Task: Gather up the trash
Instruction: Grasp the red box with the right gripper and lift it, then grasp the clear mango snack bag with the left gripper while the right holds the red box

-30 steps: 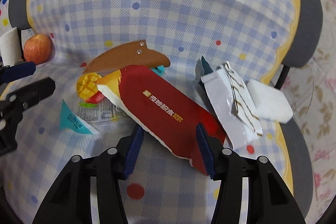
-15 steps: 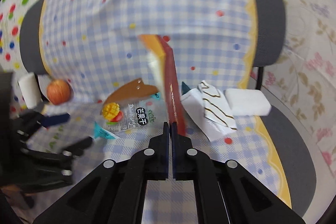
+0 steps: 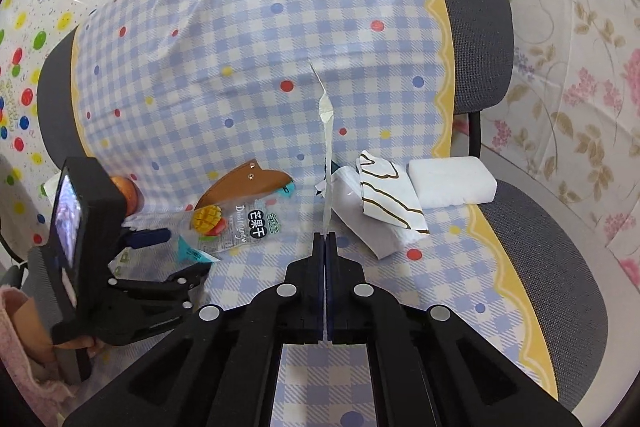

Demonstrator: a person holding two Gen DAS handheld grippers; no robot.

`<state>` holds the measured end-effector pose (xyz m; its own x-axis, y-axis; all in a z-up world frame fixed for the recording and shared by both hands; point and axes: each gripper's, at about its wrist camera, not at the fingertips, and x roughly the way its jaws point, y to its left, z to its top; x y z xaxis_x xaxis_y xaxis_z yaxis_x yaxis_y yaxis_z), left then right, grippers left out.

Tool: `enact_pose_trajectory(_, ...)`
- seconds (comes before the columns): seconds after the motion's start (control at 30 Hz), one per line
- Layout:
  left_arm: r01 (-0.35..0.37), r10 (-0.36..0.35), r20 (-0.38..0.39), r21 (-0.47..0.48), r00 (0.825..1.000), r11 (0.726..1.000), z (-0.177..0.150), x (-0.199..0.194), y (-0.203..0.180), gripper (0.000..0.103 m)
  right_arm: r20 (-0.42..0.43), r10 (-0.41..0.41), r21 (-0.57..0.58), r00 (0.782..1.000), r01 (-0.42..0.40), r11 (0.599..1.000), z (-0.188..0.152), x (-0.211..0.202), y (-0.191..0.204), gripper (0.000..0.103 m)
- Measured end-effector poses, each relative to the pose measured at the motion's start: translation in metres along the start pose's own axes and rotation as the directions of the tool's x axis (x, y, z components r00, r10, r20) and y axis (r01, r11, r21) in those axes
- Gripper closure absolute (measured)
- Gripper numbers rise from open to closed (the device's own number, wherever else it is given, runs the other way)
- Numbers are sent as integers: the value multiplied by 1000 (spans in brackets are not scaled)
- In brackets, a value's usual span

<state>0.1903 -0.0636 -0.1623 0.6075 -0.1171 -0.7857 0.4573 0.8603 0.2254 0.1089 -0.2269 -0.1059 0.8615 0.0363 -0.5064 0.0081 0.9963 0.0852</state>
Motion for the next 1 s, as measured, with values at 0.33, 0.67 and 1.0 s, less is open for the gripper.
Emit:
enact_pose_trajectory(0.33,40,-45,77,62,996,997,10,-9,-8,103,15,3,16,1000,-3,1000,-4,-12,-1,102)
enact_pose_trajectory(0.67,189,-175,192,-54,966,981,-1,-86,8,98,69,4,39,998,-7,999,-14,-56,-1,102)
enact_pose_trajectory(1.0,74,-74,64,4,995,997,-2,-25,-20,38,59,-11,83,998,6,997,-21,-60,-19,102)
